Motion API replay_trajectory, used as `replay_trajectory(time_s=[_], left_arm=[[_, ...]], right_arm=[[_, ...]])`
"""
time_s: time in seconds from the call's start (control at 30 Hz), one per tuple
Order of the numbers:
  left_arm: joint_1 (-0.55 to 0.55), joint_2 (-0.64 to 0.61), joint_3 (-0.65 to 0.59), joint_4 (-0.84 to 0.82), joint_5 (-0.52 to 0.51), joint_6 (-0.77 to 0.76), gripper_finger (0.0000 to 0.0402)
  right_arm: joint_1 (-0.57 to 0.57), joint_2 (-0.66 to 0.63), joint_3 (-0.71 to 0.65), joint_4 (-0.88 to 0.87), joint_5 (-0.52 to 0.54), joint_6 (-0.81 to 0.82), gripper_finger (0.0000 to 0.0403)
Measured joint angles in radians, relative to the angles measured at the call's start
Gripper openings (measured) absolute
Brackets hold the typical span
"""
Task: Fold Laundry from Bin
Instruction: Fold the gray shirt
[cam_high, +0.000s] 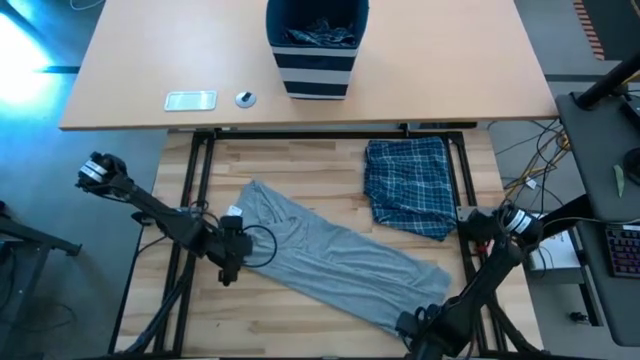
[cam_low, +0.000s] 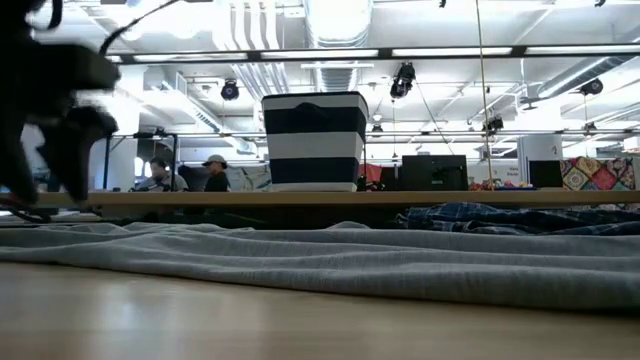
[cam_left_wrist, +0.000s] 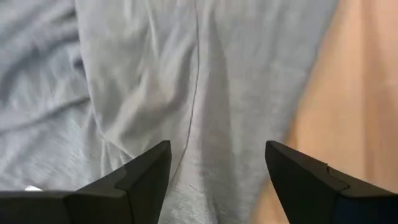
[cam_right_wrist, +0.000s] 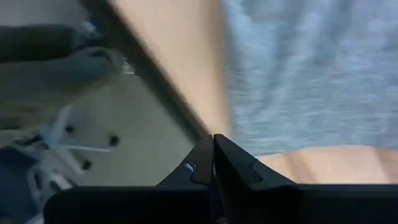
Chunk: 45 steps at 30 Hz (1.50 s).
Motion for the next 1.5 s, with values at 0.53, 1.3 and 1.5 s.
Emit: replay_trajectory(time_s=[0.53, 1.3, 1.5], left_arm=[[-0.020, 0.055, -0.115, 0.145, -0.006, -0.116, 0.0245], [-0.010, 0.198, 0.245, 0.507, -0.063, 0.002, 0.0245], [-0.013, 0.473, 0.323, 0.749, 0.004, 0.040, 0.0245]], right_arm=[[0.041, 0.123, -0.044, 0.050, -0.054, 0.010, 0.0009], [0.006, -0.223, -0.158, -0.265, 0.233, 0.279, 0.0009], [-0.070, -0.336, -0.367, -0.161, 0.235, 0.439, 0.0009]])
